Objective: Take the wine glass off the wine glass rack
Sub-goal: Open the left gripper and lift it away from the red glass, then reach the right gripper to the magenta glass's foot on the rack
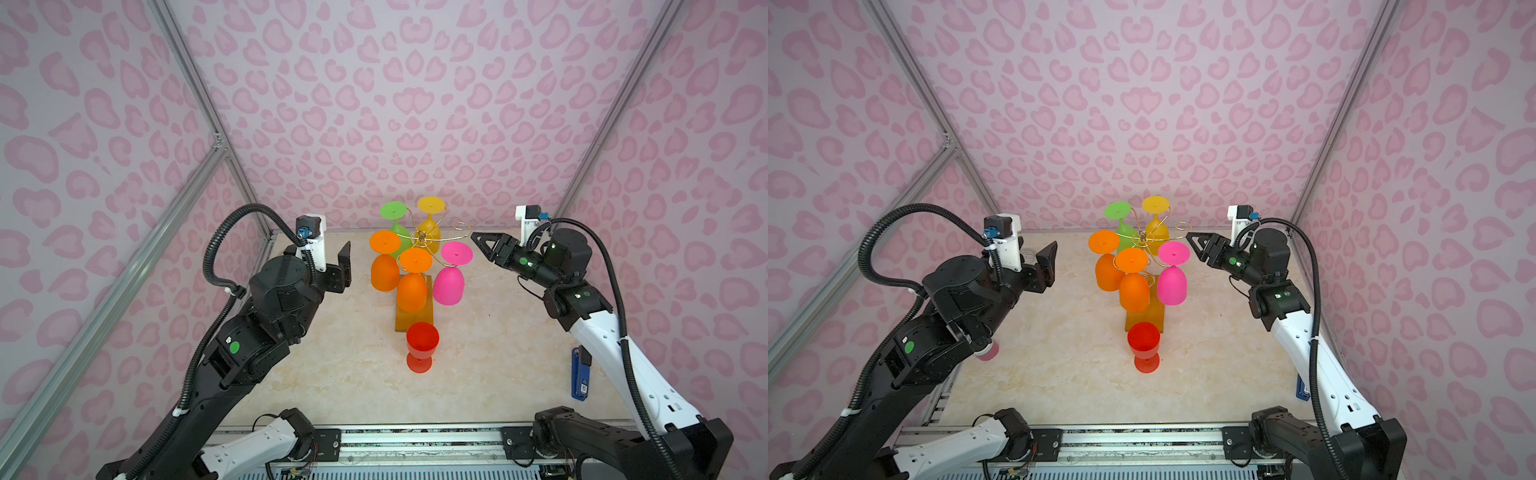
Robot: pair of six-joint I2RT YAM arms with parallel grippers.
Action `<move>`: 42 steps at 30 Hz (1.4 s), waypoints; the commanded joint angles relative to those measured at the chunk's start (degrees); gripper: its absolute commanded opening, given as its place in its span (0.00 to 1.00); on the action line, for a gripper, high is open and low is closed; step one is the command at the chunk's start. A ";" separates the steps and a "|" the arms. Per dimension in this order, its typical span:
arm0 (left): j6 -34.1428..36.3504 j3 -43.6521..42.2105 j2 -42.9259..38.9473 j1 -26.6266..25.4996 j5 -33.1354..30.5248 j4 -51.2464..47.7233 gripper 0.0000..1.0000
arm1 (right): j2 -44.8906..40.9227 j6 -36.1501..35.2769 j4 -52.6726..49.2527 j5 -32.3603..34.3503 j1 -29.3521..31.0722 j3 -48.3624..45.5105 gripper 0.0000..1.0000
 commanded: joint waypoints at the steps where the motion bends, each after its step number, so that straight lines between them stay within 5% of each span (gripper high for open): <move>1: -3.73 -0.62 0.25 2.06 3.95 3.75 0.73 | 0.39 -1.23 -1.16 0.54 1.02 0.08 0.55; 11: -4.40 -1.49 0.65 4.01 7.84 4.09 0.73 | 1.27 -1.54 -3.60 0.82 3.09 0.43 0.53; 35: -4.48 -2.62 0.57 5.29 9.86 4.11 0.73 | 1.70 2.99 0.51 -1.96 3.93 -0.53 0.15; 42: -4.51 -2.97 0.21 5.40 9.93 4.10 0.73 | 1.97 9.31 7.56 -5.52 2.67 -2.31 0.03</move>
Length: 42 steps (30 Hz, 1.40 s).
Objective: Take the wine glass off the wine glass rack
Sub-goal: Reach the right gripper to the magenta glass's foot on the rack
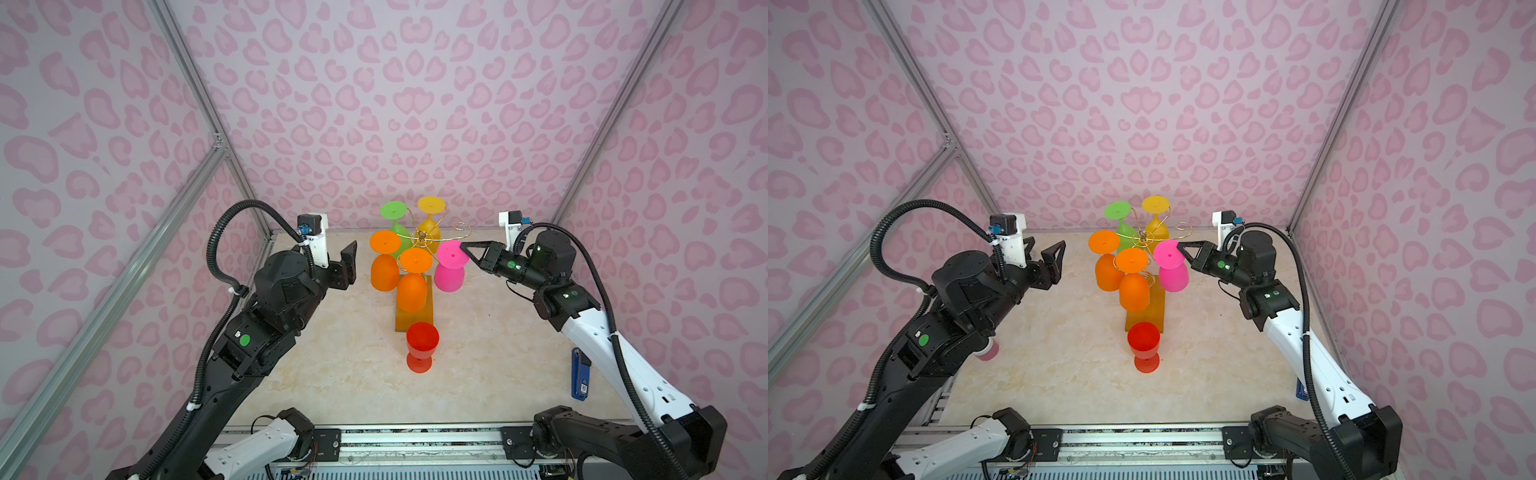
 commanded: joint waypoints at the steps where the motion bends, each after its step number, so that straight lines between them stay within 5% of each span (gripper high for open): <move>1: -0.38 -0.17 -0.44 0.13 0.21 1.57 0.73 | 0.35 4.41 6.54 -2.69 -0.82 -1.27 0.02; 14: -0.34 -0.17 -0.34 0.31 1.03 1.41 0.73 | 0.69 17.79 23.24 -8.11 -3.96 -6.25 0.00; 42: -0.29 -0.17 0.17 0.57 1.99 1.48 0.75 | -2.91 9.08 11.65 -9.92 -0.59 -5.40 0.00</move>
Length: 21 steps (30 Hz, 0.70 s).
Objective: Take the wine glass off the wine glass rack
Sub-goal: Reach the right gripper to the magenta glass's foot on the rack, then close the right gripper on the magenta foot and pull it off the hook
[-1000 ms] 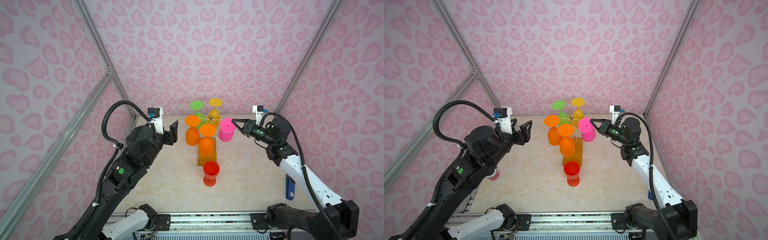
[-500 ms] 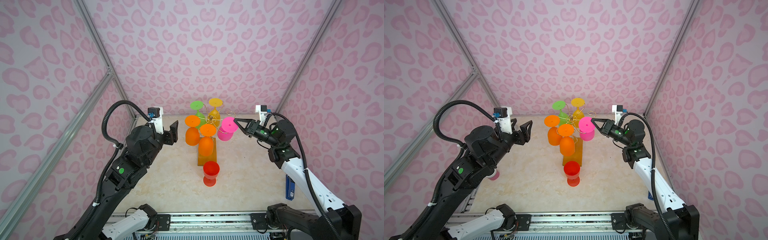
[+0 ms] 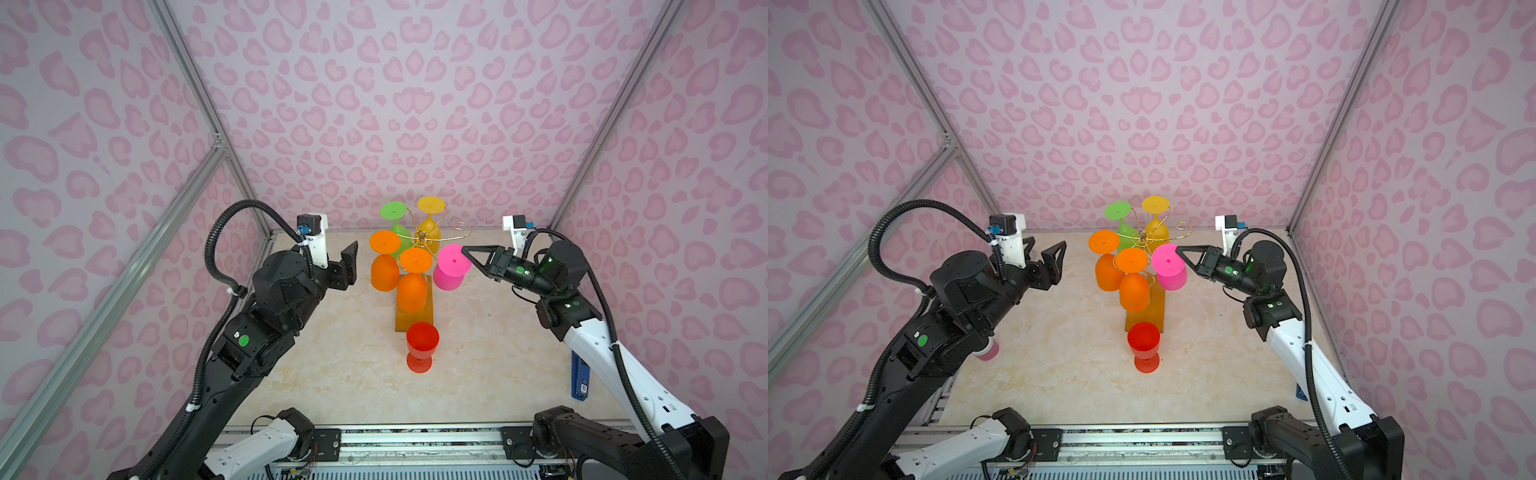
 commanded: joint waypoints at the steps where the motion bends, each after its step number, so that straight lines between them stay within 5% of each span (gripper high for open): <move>1: -0.29 -0.15 0.32 0.12 0.50 1.46 0.75 | 0.63 -1.30 -0.03 0.01 0.77 0.68 0.00; 21: -0.30 -0.15 0.50 0.31 1.67 1.37 0.75 | 6.61 -0.86 0.07 3.13 1.77 5.92 0.00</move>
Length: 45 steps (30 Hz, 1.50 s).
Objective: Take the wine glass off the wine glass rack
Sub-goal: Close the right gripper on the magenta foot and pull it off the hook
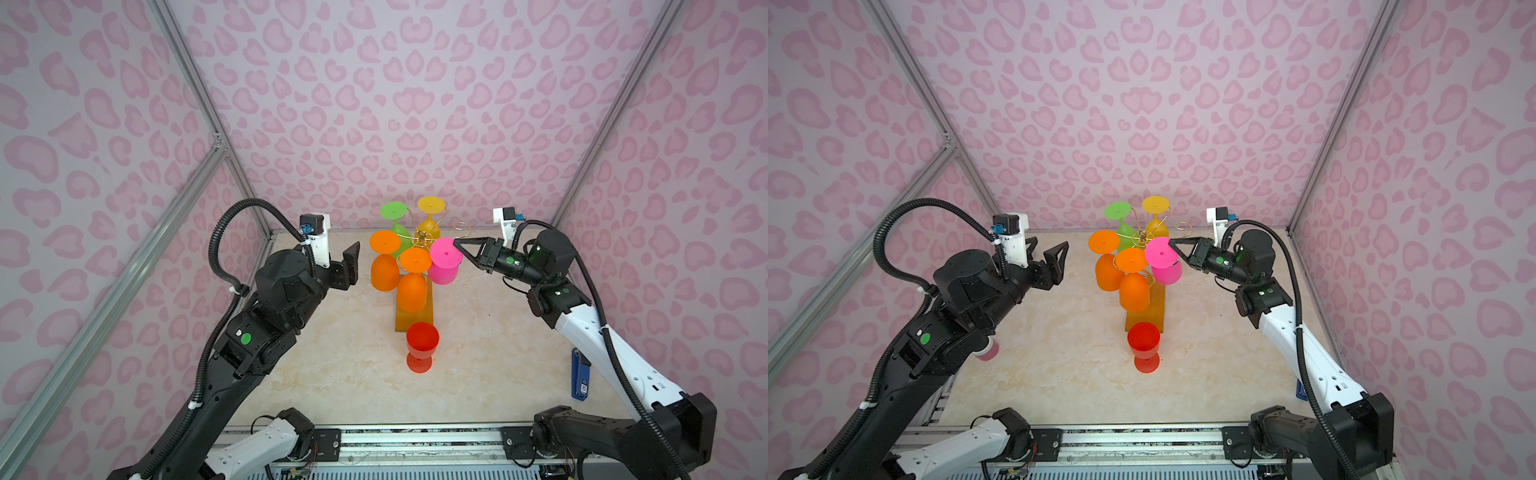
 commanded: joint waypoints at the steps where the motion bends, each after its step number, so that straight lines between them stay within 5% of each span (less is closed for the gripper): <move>1: -0.33 -0.15 0.21 0.09 0.64 1.37 0.75 | 0.69 -0.32 0.80 0.98 -0.08 0.80 0.00; 18: -0.38 -1.82 0.58 0.18 1.92 1.02 0.75 | 2.43 0.43 1.83 2.04 -2.86 2.27 0.00; 32: -1.46 -2.16 1.70 0.26 4.27 2.08 0.75 | -5.28 0.73 -0.33 0.73 -10.83 -2.94 0.00; 39: -3.59 -1.53 4.23 0.27 12.46 6.90 0.76 | -12.37 0.55 -2.82 1.03 -18.40 -3.08 0.00; 45: -4.68 -2.50 6.29 0.91 27.78 16.28 0.76 | -16.93 1.87 2.85 3.00 -19.94 -0.65 0.00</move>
